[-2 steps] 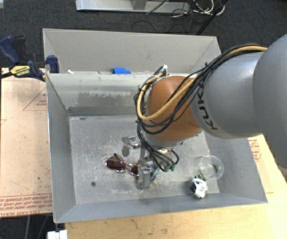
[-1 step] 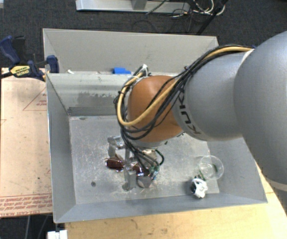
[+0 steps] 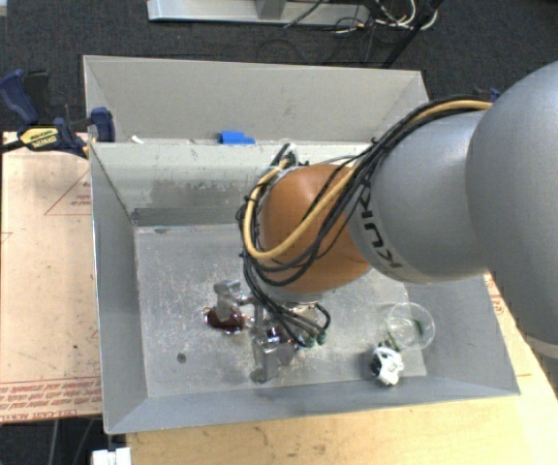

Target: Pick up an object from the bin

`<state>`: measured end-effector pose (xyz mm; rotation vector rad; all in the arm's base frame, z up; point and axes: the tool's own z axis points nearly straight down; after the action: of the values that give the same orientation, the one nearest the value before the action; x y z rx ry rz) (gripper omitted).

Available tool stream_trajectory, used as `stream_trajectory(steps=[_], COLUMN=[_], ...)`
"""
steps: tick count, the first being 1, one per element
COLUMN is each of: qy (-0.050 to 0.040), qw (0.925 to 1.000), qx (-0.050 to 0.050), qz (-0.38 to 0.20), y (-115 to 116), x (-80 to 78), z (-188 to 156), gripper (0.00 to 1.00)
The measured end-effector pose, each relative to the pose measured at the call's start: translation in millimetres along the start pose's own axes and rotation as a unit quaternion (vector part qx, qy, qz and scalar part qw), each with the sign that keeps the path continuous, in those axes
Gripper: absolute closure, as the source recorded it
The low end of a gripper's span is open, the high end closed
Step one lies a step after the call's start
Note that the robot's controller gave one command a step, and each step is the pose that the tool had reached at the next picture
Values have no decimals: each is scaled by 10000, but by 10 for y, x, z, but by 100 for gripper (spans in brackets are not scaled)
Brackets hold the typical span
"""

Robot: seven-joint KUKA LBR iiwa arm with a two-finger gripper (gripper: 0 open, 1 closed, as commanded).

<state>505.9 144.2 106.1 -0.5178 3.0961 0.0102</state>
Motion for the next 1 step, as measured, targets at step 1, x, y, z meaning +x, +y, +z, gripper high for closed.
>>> stream_trajectory(steps=[1], qy=[35], qw=[10000], qx=[35], qz=[81], y=[-420], x=[-175], z=[-138], gripper=[0])
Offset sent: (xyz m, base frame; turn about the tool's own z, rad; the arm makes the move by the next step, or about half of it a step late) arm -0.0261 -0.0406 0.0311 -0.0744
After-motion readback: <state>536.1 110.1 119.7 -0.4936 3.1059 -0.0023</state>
